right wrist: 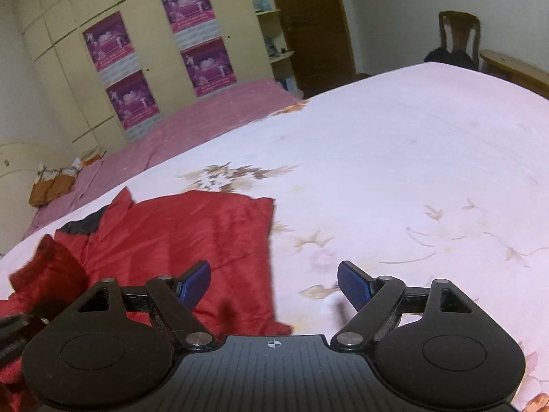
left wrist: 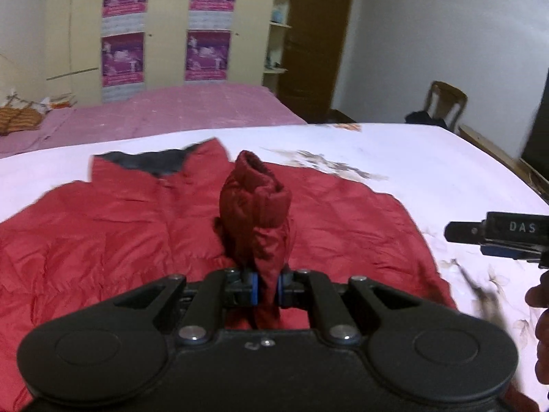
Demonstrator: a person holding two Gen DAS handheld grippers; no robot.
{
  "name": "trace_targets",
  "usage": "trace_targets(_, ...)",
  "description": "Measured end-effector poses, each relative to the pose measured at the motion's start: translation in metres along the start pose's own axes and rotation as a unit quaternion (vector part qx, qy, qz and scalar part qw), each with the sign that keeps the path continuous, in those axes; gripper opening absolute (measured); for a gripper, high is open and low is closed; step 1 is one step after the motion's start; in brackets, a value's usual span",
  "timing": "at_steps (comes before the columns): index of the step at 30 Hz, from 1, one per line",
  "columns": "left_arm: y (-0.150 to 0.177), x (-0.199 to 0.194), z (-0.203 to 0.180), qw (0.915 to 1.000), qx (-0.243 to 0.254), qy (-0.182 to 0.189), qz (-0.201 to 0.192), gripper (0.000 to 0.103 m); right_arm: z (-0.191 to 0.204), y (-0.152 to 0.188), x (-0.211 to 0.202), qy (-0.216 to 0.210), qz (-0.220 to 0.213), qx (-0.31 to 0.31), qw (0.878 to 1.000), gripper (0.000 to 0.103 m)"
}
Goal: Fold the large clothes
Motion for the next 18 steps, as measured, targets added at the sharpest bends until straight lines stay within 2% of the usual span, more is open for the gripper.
trace_targets(8, 0.004, 0.008, -0.028, 0.9996, 0.026, 0.01, 0.01, 0.009, -0.025, -0.004, -0.01, 0.005, 0.004, 0.014, 1.0, 0.081)
trace_targets(11, 0.01, 0.006, -0.042, 0.9985, 0.044, 0.024, 0.023, 0.011, -0.027, -0.008, -0.013, -0.01, 0.008, 0.017, 1.0, 0.081)
trace_targets(12, 0.013, 0.004, -0.047, 0.9976, 0.055, 0.033, 0.024, 0.027, -0.026, -0.008, -0.014, -0.019, 0.007, 0.019, 1.0, 0.081)
trace_targets(13, 0.015, -0.001, -0.05, 0.9969, 0.063, 0.042, 0.022, 0.047, -0.024, -0.009, -0.016, -0.029, 0.005, 0.019, 0.999, 0.082)
trace_targets(15, 0.019, -0.018, -0.045, 0.9971, 0.052, 0.055, 0.004, 0.072, -0.015, -0.012, -0.014, -0.045, 0.004, 0.016, 0.999, 0.082)
trace_targets(17, 0.023, -0.037, -0.025, 0.9978, 0.026, 0.061, -0.002, 0.067, -0.003, -0.013, -0.013, -0.065, 0.005, 0.009, 0.998, 0.082)
trace_targets(18, 0.026, -0.045, -0.009, 0.9986, 0.009, 0.052, -0.003, 0.06, 0.005, -0.013, -0.01, -0.074, 0.007, 0.005, 0.997, 0.082)
Point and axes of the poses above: each gripper's, at about its wrist camera, not at the fingertips, and x roughly the way its jaws point, z to its left, y to its underside, the point moved 7 cm from there along x, roughly the way its jaws point, and after that the axes turned 11 degrees about -y, right-handed, at the moved point
